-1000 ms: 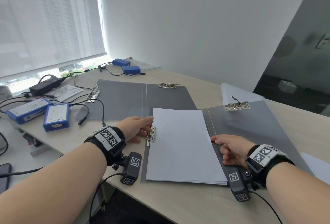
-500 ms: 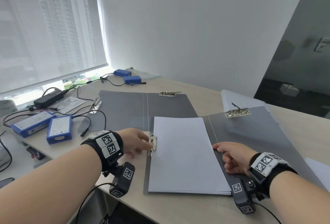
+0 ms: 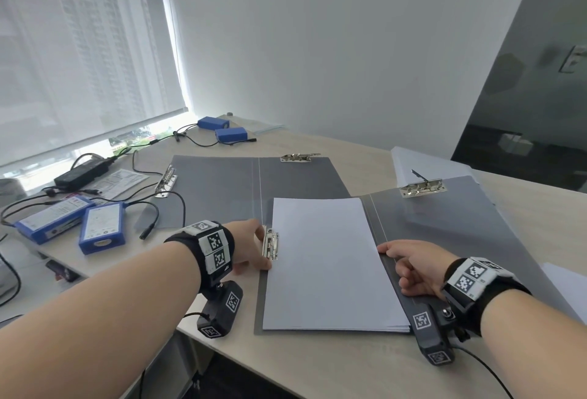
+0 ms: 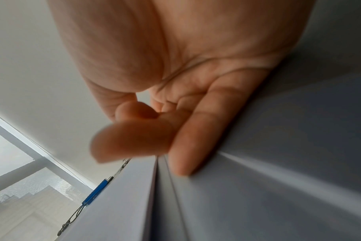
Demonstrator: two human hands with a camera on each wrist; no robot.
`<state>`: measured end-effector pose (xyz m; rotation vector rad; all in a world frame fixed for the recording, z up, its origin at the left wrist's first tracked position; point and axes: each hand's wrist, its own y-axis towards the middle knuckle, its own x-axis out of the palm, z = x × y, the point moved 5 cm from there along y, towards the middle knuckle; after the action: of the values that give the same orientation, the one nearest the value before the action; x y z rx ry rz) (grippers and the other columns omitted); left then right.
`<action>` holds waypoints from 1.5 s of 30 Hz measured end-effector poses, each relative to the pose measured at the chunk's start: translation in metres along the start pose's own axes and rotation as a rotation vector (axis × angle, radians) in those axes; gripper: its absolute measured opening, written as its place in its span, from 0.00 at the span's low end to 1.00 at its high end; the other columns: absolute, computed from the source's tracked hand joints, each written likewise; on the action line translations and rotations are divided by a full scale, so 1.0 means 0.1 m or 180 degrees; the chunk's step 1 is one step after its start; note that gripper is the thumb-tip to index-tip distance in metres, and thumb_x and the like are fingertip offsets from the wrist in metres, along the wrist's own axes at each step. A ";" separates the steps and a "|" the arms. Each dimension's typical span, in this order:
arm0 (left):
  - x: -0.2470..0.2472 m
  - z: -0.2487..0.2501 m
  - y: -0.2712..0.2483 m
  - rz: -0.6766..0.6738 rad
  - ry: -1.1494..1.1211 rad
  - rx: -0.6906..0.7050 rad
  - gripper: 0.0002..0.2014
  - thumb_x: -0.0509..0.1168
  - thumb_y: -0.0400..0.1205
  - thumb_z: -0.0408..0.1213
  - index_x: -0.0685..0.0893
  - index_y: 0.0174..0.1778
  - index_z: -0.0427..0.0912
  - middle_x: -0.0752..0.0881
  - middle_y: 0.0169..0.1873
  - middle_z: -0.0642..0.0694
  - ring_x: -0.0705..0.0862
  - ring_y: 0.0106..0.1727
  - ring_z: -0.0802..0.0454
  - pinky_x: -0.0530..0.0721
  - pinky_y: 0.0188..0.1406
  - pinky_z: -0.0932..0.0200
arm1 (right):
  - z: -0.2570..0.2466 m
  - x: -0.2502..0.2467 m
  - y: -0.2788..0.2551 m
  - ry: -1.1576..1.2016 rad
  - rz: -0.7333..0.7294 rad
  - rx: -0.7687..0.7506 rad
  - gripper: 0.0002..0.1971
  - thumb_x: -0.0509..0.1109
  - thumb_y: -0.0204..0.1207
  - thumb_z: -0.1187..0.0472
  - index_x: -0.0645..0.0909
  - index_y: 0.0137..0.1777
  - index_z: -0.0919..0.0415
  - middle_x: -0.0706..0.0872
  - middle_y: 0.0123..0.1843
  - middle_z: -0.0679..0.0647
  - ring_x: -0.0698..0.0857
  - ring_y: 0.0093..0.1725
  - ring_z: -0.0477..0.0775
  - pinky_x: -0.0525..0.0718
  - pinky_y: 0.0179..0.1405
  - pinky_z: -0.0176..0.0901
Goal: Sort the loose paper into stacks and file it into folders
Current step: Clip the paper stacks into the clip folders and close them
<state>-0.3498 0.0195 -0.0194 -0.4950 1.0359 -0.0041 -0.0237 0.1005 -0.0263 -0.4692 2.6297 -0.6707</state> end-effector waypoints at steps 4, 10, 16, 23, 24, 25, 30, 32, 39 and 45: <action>0.00 -0.07 0.06 0.0003 0.0048 0.0053 0.30 0.81 0.72 0.51 0.74 0.66 0.53 0.87 0.51 0.47 0.85 0.33 0.50 0.85 0.38 0.56 | 0.01 -0.02 0.01 0.0039 0.0002 -0.0017 0.12 0.61 0.86 0.60 0.85 0.62 0.57 0.72 0.23 0.54 0.78 0.19 0.52 0.83 0.24 0.39; 0.03 -0.10 0.06 0.0148 -0.0119 0.0042 0.30 0.78 0.75 0.51 0.74 0.70 0.54 0.87 0.49 0.47 0.84 0.34 0.51 0.84 0.38 0.57 | 0.02 -0.02 0.01 0.0160 0.0070 -0.0068 0.12 0.61 0.87 0.60 0.84 0.62 0.58 0.73 0.23 0.54 0.78 0.20 0.52 0.83 0.23 0.40; 0.05 -0.08 -0.04 0.0553 -0.0539 0.0009 0.32 0.77 0.76 0.50 0.72 0.75 0.52 0.84 0.49 0.48 0.85 0.41 0.50 0.84 0.41 0.57 | 0.03 -0.05 -0.12 0.0510 0.0224 -0.0345 0.11 0.63 0.85 0.60 0.84 0.62 0.58 0.77 0.25 0.55 0.79 0.23 0.55 0.86 0.29 0.44; 0.17 0.61 -0.47 0.0717 -0.1542 0.0669 0.06 0.70 0.83 0.44 0.88 0.53 0.51 0.87 0.40 0.51 0.83 0.36 0.55 0.78 0.32 0.62 | 0.09 -0.34 -0.58 0.0809 0.0356 -0.0883 0.12 0.61 0.86 0.62 0.86 0.59 0.60 0.78 0.27 0.55 0.77 0.25 0.55 0.83 0.32 0.46; 0.25 0.80 -0.54 0.0603 -0.1681 0.0786 0.05 0.69 0.83 0.43 0.88 0.51 0.50 0.88 0.39 0.50 0.84 0.36 0.55 0.79 0.31 0.62 | 0.12 -0.42 -0.67 0.0815 0.0416 -0.0934 0.12 0.61 0.86 0.62 0.86 0.58 0.60 0.78 0.27 0.54 0.77 0.25 0.54 0.83 0.31 0.45; 0.34 1.00 -0.60 0.0482 -0.1808 0.0900 0.05 0.69 0.83 0.43 0.89 0.51 0.50 0.89 0.38 0.50 0.85 0.37 0.56 0.80 0.32 0.61 | 0.17 -0.51 -0.76 0.0815 0.0489 -0.0974 0.11 0.61 0.86 0.62 0.86 0.58 0.60 0.78 0.27 0.54 0.77 0.25 0.54 0.82 0.31 0.44; 1.01 2.00 -0.88 -0.0224 -0.2300 0.1350 0.06 0.67 0.84 0.36 0.89 0.52 0.43 0.91 0.38 0.50 0.90 0.40 0.56 0.82 0.36 0.59 | 0.56 -1.08 -1.20 0.0650 0.0873 -0.1043 0.10 0.62 0.85 0.63 0.86 0.52 0.62 0.78 0.27 0.53 0.77 0.24 0.52 0.81 0.30 0.43; 1.31 2.37 -0.99 -0.0590 -0.2390 0.1463 0.06 0.69 0.83 0.37 0.88 0.52 0.42 0.93 0.41 0.48 0.91 0.42 0.55 0.82 0.36 0.58 | 0.77 -1.37 -1.39 0.0571 0.1089 -0.0991 0.10 0.62 0.84 0.64 0.86 0.49 0.63 0.78 0.27 0.54 0.77 0.24 0.52 0.79 0.29 0.42; 2.08 3.36 -1.15 -0.1052 -0.1614 0.1883 0.14 0.69 0.72 0.50 0.89 0.52 0.57 0.90 0.53 0.55 0.86 0.54 0.56 0.86 0.52 0.60 | 1.66 -2.60 -1.92 0.0226 0.2069 -0.0356 0.10 0.68 0.80 0.60 0.86 0.49 0.67 0.84 0.38 0.54 0.78 0.36 0.53 0.73 0.34 0.41; 2.53 3.85 -1.14 -0.0951 -0.0321 0.1928 0.32 0.66 0.76 0.59 0.72 0.79 0.62 0.76 0.74 0.53 0.77 0.72 0.52 0.76 0.73 0.54 | 2.27 -3.26 -2.13 -0.0061 0.2305 0.0056 0.10 0.68 0.77 0.54 0.86 0.49 0.59 0.90 0.51 0.54 0.87 0.51 0.55 0.82 0.52 0.48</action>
<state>0.1241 0.0099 -0.0245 -0.0897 0.8017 -0.5384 0.4072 -0.0314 -0.0095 0.4704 2.5038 -0.4349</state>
